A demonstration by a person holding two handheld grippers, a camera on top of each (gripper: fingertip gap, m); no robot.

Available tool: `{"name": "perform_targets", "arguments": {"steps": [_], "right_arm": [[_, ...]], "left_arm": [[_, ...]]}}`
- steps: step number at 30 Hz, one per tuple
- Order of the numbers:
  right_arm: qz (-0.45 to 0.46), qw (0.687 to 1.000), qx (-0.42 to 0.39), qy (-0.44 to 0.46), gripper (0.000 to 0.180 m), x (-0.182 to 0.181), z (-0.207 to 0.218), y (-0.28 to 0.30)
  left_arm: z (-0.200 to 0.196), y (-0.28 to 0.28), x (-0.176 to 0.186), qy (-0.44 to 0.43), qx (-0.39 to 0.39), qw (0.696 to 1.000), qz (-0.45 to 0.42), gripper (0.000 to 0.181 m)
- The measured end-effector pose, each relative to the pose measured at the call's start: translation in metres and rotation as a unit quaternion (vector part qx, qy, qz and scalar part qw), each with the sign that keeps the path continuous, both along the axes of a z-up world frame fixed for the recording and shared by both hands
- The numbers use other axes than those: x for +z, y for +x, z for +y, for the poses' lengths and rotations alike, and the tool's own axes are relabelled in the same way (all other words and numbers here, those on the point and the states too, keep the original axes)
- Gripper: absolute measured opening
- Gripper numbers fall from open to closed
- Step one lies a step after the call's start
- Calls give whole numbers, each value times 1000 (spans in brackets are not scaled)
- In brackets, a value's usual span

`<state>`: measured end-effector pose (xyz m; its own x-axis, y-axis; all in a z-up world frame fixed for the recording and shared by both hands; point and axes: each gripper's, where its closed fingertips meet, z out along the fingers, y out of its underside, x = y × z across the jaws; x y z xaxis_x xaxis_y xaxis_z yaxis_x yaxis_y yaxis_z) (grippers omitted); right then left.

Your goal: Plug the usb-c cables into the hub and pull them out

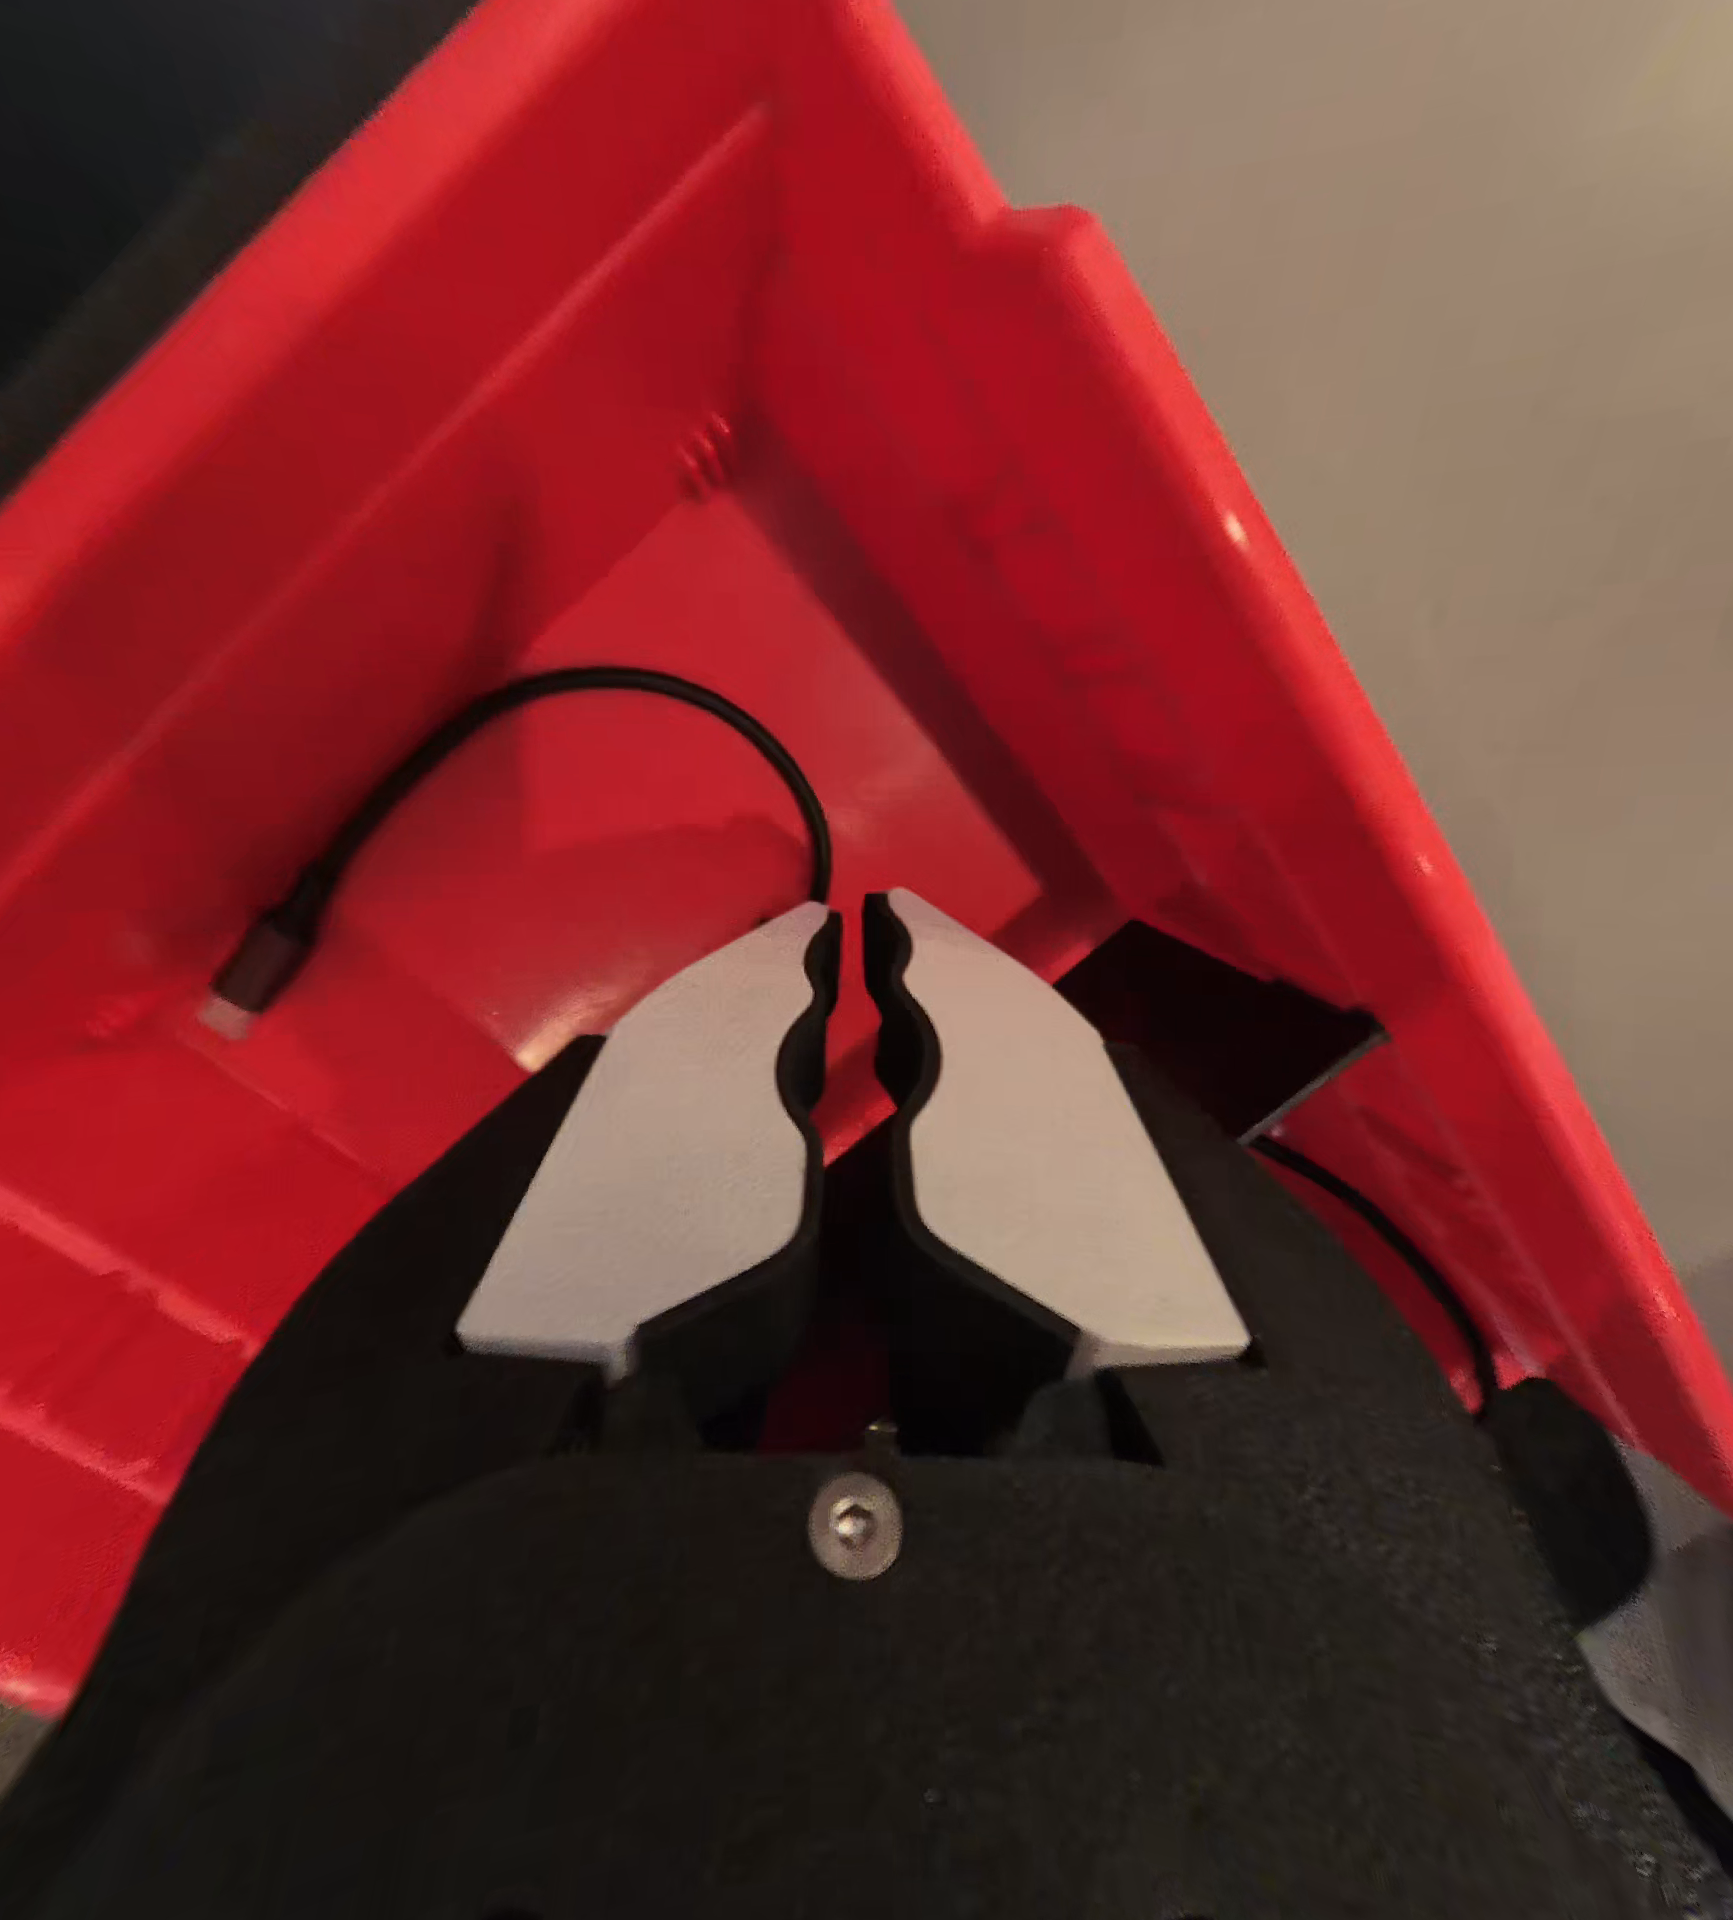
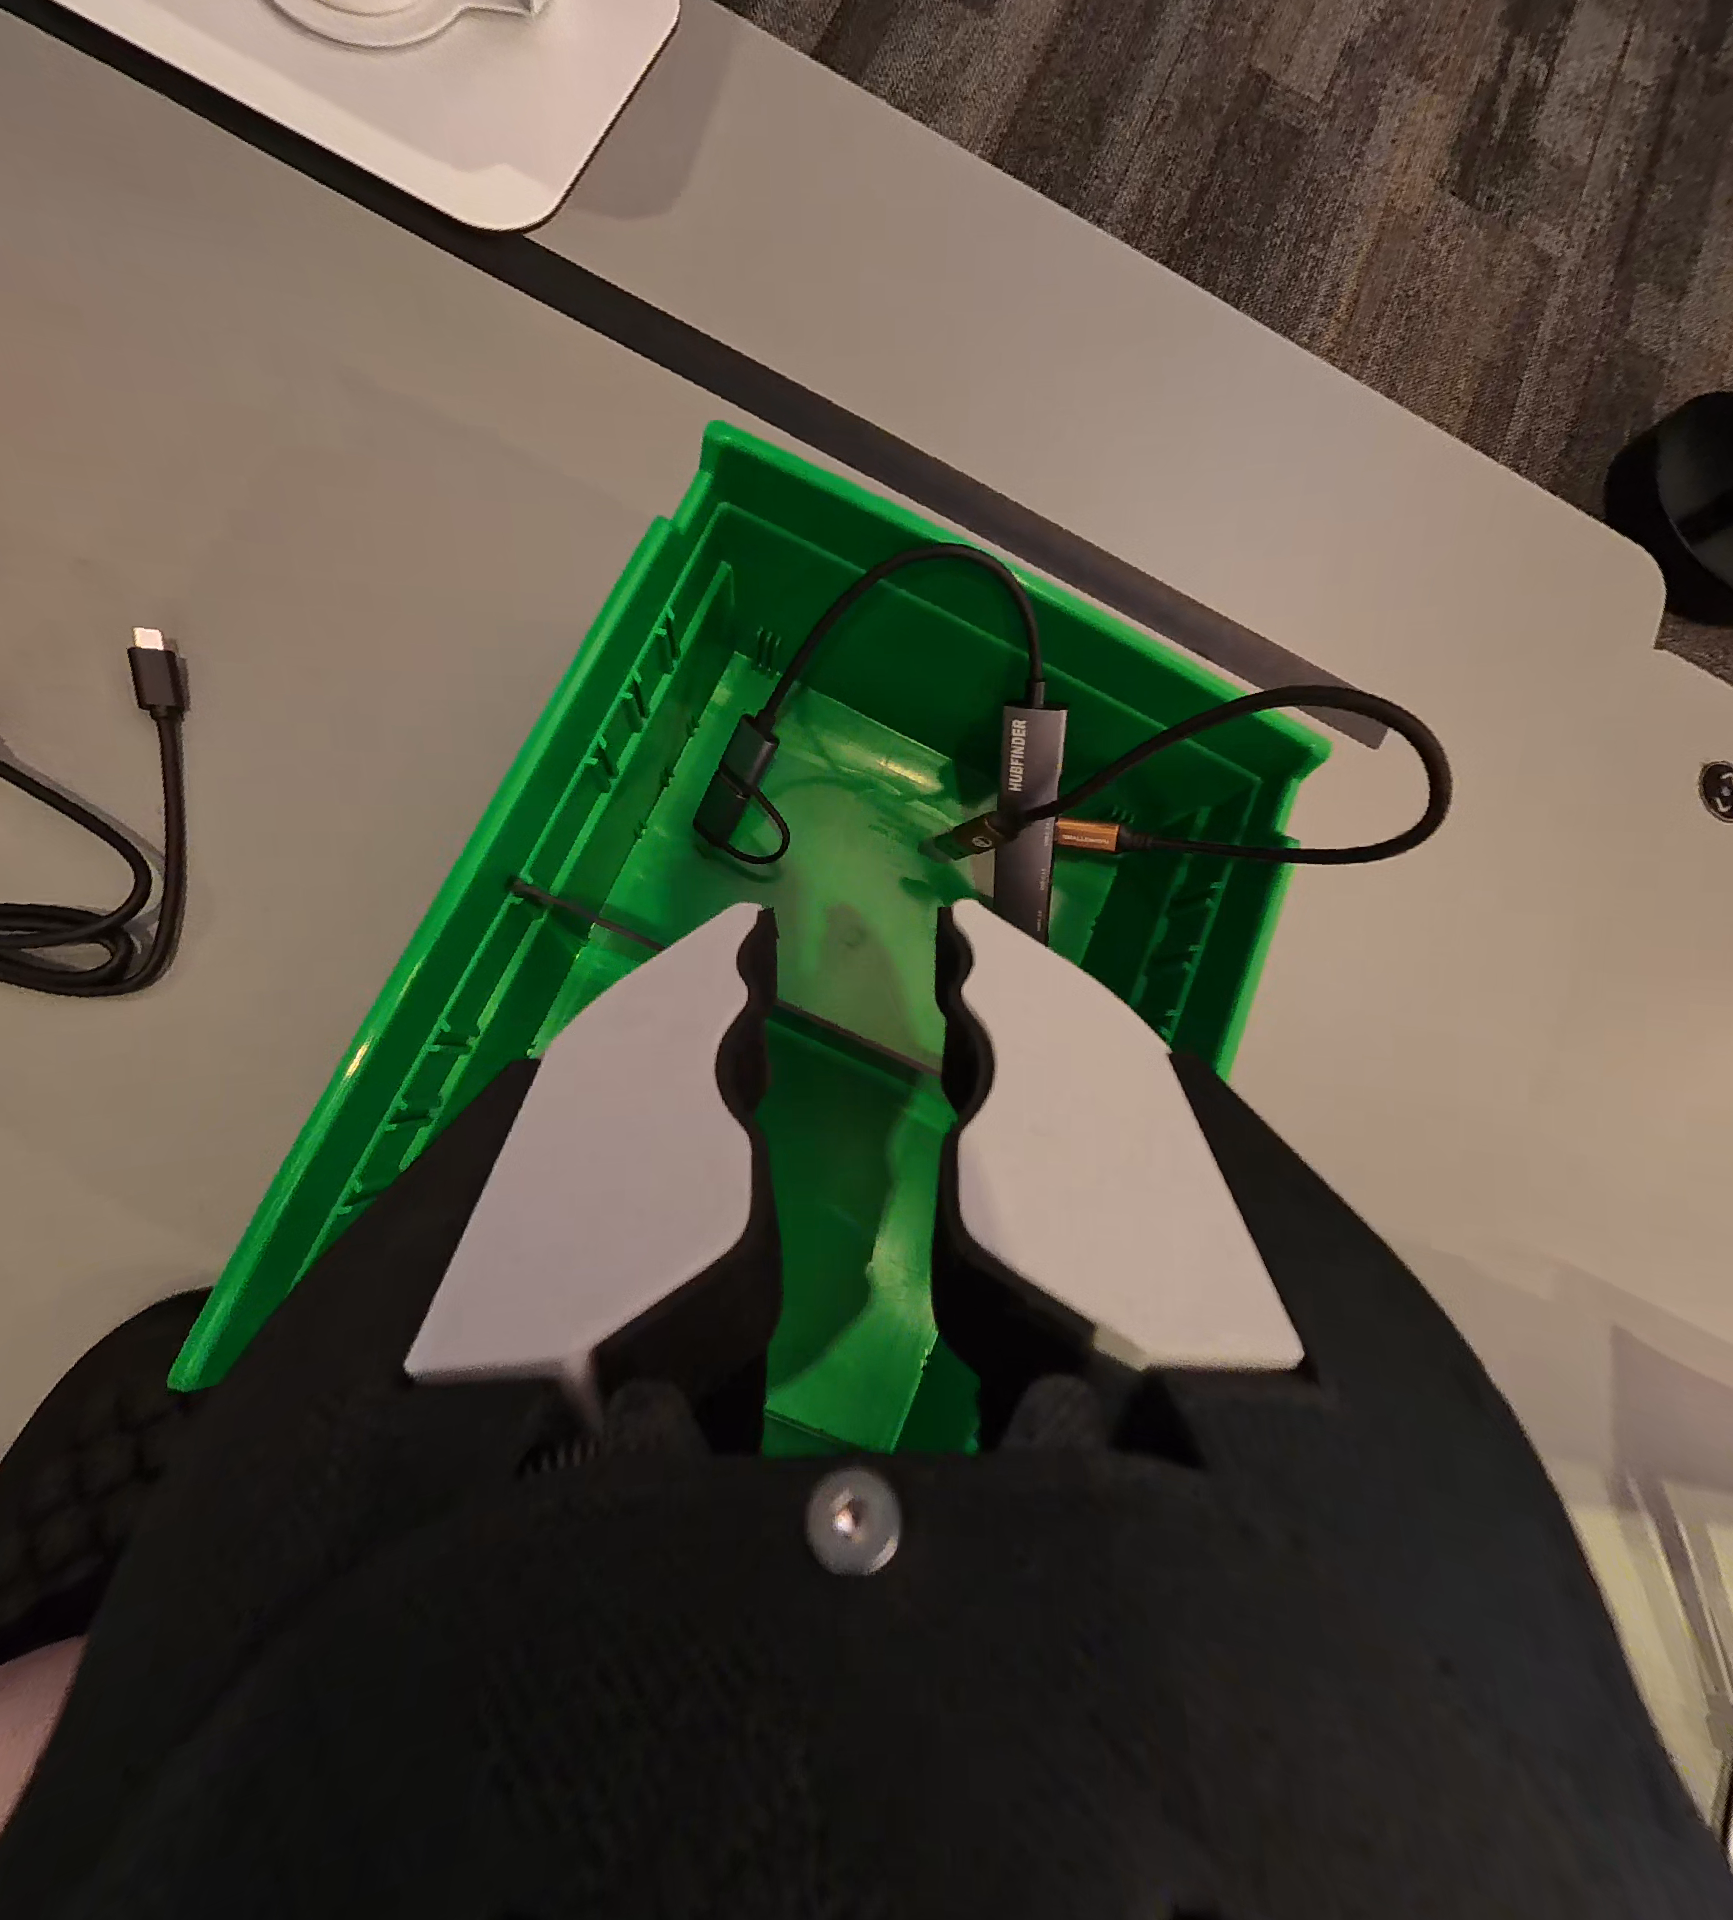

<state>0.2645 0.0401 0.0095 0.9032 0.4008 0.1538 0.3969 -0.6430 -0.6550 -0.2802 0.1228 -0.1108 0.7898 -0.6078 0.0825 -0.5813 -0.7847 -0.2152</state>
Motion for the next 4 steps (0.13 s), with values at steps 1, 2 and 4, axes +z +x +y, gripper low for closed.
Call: {"name": "perform_targets", "arguments": {"steps": [1, 2, 4], "right_arm": [[0, 1000, 0, -2, 30, -1, 0, 0], [-2, 1000, 1, -4, 30, -1, 0, -1], [-7, 1000, 5, -7, 30, -3, 0, -3]], "left_arm": [[-2, 2, -1, -11, 3, 1000, -8, 7], [-2, 4, -1, -16, -8, 1000, -11, 9], [-2, 0, -1, -9, -49, 999, 15, 9]]}}
